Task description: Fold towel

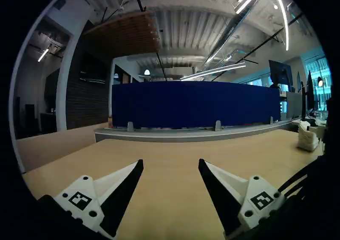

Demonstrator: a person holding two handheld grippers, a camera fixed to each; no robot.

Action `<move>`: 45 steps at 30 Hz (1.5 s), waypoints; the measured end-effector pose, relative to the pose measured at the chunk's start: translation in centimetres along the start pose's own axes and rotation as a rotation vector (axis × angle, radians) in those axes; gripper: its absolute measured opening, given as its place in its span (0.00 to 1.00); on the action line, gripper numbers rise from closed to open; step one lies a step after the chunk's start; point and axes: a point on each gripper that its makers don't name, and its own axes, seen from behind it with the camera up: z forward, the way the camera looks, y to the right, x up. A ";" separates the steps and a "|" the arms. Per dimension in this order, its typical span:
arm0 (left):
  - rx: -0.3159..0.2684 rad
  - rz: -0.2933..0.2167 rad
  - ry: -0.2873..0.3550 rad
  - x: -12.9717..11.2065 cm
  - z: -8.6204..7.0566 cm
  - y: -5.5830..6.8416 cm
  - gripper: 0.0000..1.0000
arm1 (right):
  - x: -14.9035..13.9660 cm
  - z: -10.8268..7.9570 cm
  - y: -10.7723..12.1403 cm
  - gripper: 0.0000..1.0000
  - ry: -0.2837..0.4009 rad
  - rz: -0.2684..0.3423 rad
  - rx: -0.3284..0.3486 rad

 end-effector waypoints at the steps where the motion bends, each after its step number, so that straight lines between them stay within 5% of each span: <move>1: 0.000 0.000 0.000 0.0 0.0 0.0 0.96 | 0.0 0.0 0.0 1.00 0.000 -0.005 -0.001; 45: 0.000 0.000 0.000 -0.1 0.0 0.0 0.96 | -0.4 -0.1 -0.5 1.00 0.006 -0.037 -0.003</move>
